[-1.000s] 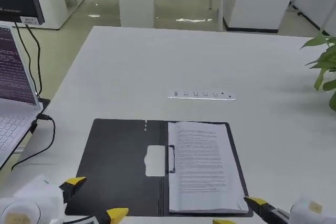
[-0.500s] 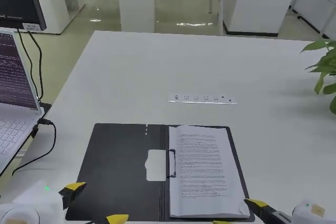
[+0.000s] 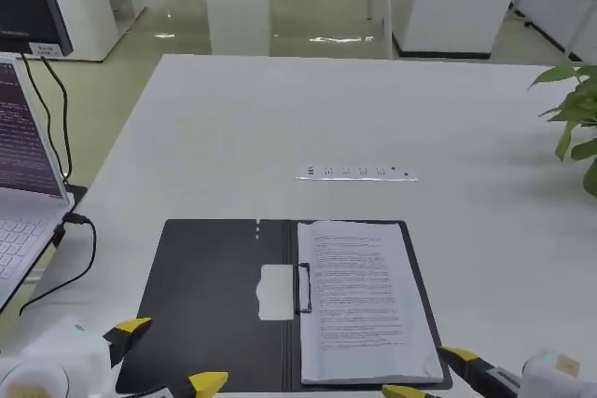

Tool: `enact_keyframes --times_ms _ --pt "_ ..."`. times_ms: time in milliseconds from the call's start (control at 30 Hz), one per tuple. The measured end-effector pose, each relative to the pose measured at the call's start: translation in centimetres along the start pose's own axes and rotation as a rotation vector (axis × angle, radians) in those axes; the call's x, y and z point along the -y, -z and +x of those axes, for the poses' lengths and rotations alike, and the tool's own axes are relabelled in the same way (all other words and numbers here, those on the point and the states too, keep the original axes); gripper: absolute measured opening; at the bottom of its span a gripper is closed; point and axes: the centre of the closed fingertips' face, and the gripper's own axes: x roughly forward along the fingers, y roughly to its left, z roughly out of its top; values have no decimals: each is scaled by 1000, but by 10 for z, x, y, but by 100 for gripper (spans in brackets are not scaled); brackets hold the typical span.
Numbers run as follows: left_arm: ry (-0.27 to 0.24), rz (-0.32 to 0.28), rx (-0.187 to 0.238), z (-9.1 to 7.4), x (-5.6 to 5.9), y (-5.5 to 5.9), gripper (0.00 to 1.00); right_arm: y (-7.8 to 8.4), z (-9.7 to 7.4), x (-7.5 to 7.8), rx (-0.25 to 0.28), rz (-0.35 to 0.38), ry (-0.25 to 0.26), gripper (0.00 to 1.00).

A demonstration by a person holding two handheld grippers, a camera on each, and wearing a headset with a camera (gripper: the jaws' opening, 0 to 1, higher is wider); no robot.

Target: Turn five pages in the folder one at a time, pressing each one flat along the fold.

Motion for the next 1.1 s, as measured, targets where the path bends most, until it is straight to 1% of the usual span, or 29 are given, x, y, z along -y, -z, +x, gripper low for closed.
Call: enact_keyframes --times_ms 333,433,500,600,667,733,867,1100 --pt "8 1 -14 1 4 4 72 3 -4 3 1 13 11 66" --pt "2 -2 -17 3 2 4 71 3 -4 4 2 12 14 66" --pt "1 -5 -11 5 1 1 71 3 -4 5 6 15 15 66" --pt "2 -1 16 9 2 -11 71 1 -5 4 8 11 18 66" --pt "4 0 33 12 4 -18 71 -1 -6 3 13 10 17 66" --pt "11 4 40 15 7 -21 71 -1 -7 3 15 8 20 66" --pt "22 18 31 19 13 -22 71 1 -9 3 16 12 26 66" --pt "50 40 42 28 26 -33 70 9 -15 2 14 14 27 65"
